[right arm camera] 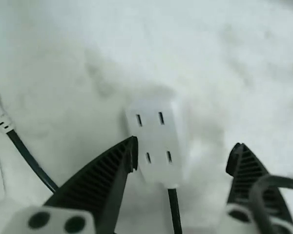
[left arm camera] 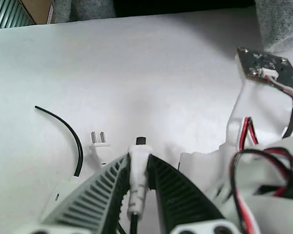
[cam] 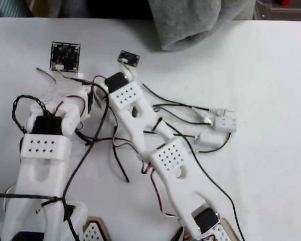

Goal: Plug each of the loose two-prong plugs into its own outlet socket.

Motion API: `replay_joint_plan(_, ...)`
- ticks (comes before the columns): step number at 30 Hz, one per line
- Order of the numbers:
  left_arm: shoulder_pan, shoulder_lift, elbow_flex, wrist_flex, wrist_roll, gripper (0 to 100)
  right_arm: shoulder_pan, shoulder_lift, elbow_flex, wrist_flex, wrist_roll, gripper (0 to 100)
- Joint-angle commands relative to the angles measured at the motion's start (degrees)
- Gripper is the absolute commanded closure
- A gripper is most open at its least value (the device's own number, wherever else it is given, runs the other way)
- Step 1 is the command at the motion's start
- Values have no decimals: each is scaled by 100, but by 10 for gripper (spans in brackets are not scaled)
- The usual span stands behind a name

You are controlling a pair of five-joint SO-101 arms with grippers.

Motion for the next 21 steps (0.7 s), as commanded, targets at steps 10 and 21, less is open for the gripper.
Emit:
replay_joint_plan(10,-13,-163,-44,-97,18,977,-75,101,-211,-312,545,698)
replay_joint_plan(21,-13,-171,-44,-97,26,977,-101,-22,-422,-171,686,698)
